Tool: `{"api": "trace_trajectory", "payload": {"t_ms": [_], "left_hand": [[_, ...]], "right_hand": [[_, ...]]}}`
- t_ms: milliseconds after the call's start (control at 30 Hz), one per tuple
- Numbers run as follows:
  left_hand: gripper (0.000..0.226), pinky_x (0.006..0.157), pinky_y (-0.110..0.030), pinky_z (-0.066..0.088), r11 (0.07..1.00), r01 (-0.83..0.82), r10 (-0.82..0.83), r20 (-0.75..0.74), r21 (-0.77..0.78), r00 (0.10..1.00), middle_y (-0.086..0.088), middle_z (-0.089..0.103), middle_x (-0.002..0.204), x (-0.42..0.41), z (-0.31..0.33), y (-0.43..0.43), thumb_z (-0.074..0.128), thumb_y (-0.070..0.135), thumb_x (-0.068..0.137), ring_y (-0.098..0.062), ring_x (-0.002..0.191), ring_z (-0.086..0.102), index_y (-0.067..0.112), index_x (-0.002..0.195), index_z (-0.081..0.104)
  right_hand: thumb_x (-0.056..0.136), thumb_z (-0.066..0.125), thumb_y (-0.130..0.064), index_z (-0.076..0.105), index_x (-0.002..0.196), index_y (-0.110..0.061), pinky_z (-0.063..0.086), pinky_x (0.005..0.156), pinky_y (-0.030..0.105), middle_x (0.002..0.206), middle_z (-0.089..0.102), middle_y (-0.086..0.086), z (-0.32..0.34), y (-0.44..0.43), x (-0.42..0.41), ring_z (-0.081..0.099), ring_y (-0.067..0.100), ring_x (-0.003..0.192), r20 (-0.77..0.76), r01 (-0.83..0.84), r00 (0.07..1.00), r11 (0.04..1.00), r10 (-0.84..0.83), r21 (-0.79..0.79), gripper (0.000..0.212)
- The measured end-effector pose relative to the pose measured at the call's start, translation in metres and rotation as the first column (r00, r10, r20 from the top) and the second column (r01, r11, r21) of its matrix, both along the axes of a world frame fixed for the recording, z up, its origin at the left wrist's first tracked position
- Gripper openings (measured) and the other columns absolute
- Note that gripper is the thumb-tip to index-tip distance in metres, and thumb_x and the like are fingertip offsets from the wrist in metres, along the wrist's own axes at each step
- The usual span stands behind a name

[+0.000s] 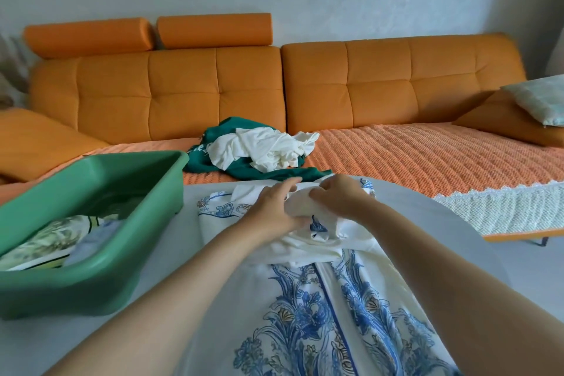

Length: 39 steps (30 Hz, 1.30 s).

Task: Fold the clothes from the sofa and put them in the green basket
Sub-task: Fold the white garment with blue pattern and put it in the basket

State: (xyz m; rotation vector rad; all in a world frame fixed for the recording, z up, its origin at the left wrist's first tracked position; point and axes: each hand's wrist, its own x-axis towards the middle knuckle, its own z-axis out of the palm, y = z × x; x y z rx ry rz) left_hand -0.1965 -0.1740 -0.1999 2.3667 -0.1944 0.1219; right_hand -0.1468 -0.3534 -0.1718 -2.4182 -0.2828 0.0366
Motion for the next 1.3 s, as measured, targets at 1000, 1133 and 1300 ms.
{"api": "trace_trajectory", "payload": {"t_ms": [1000, 1133, 1300], "left_hand": [[0.058, 0.093, -0.037, 0.048, 0.814, -0.071, 0.125, -0.055, 0.577, 0.991, -0.007, 0.054, 0.13, -0.017, 0.004, 0.069, 0.044, -0.011, 0.086, -0.03, 0.115, 0.056, 0.03, 0.12, 0.066], [0.041, 0.081, -0.037, 0.051, 0.559, -0.403, 0.348, 0.236, 0.724, 0.907, -0.008, 0.06, 0.118, -0.015, 0.027, 0.08, 0.049, -0.005, 0.088, -0.028, 0.103, 0.058, 0.019, 0.114, 0.069], [0.033, 0.088, -0.031, 0.045, 0.316, -0.349, 0.521, 0.145, 0.882, 0.841, -0.002, 0.062, 0.126, -0.013, 0.029, 0.082, 0.049, 0.01, 0.094, -0.022, 0.114, 0.059, 0.019, 0.122, 0.064]], "right_hand": [[0.082, 0.052, 0.012, 0.047, 0.143, -0.042, 0.054, 0.07, 0.026, 0.118, 0.045, -0.002, -0.043, -0.029, -0.021, 0.056, 0.017, 0.101, -0.053, -0.362, 0.927, 0.847, 0.372, -0.389, 0.082], [0.081, 0.05, 0.013, 0.049, 0.142, -0.042, 0.053, 0.077, 0.032, 0.114, 0.047, -0.004, -0.033, -0.033, -0.021, 0.056, 0.019, 0.103, -0.006, -0.346, 0.924, 0.83, 0.383, -0.438, 0.082], [0.084, 0.05, 0.0, 0.064, 0.128, -0.028, 0.044, 0.076, 0.023, 0.111, 0.062, -0.005, -0.021, -0.05, -0.013, 0.057, 0.008, 0.09, -0.249, -0.511, 0.859, 0.722, 0.448, -0.466, 0.054]]}}
